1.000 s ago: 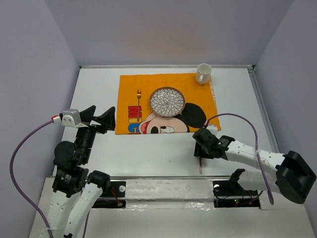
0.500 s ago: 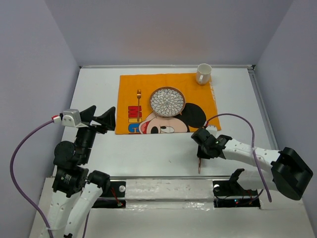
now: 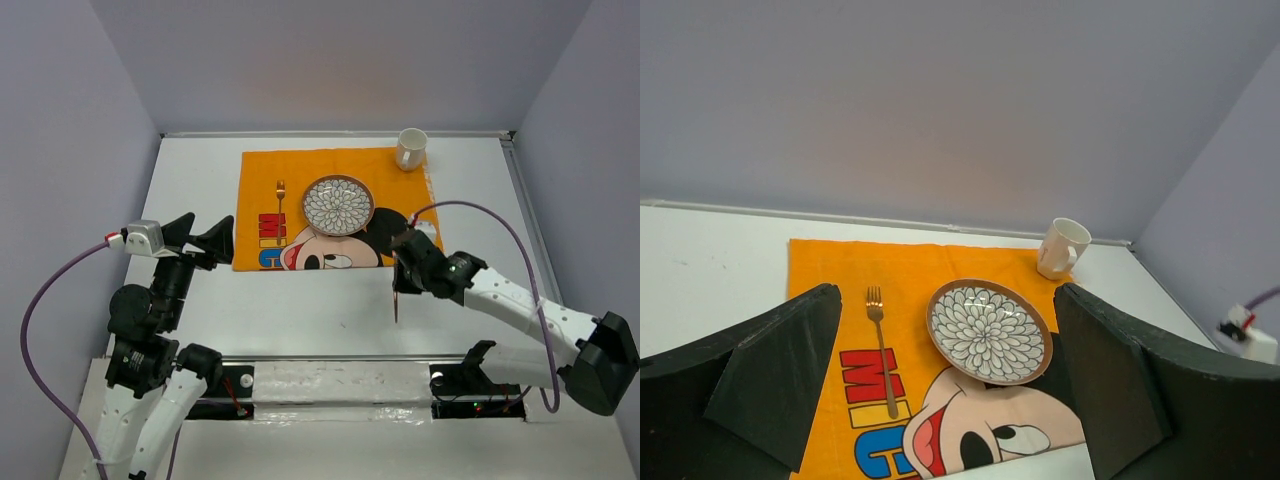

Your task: Set the dinner table for one person

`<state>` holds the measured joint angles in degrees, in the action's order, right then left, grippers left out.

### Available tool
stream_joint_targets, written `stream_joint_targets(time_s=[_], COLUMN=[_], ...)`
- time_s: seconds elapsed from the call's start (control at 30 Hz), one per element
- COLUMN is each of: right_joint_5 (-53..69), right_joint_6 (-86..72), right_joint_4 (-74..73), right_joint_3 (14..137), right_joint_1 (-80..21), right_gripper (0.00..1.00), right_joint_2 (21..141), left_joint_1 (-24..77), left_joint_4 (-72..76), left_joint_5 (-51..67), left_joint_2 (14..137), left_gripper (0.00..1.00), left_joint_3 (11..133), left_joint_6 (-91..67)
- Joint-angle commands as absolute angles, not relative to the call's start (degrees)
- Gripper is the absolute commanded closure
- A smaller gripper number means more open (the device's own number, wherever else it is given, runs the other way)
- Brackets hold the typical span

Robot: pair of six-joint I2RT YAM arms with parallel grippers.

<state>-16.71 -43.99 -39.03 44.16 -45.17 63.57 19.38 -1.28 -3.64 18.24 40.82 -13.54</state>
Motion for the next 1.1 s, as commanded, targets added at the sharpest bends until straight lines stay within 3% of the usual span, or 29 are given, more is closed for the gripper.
stream_joint_targets(time_s=[0.0,0.17,0.43,1.07], right_joint_5=[-17.2,-11.6,-4.5,-1.8], right_joint_6=[-27.5,-17.8,-12.4,-13.7], right_joint_4=[-26.4,-20.5,-17.1,-17.1], right_joint_3=[53.6,64.3,77.2,83.7], right_joint_1=[-38.1,-26.2,-20.1,-15.6], right_gripper=[1.0,1.0,1.0,1.0], right_joint_2=[70.1,85.6,102.7,114.3], left_joint_1=[19.3,19.8,20.0,19.8], left_joint_4=[1.1,1.1,1.0,1.0], left_joint_5=[-3.5,-3.5,-3.3,-3.0], left_joint_2=[18.5,18.9,19.3,20.6], left_gripper=[0.01,0.01,0.01,0.01], left_joint_3=[41.2,41.1,41.1,41.1], left_joint_6=[-13.0,-13.1,-13.0,-13.0])
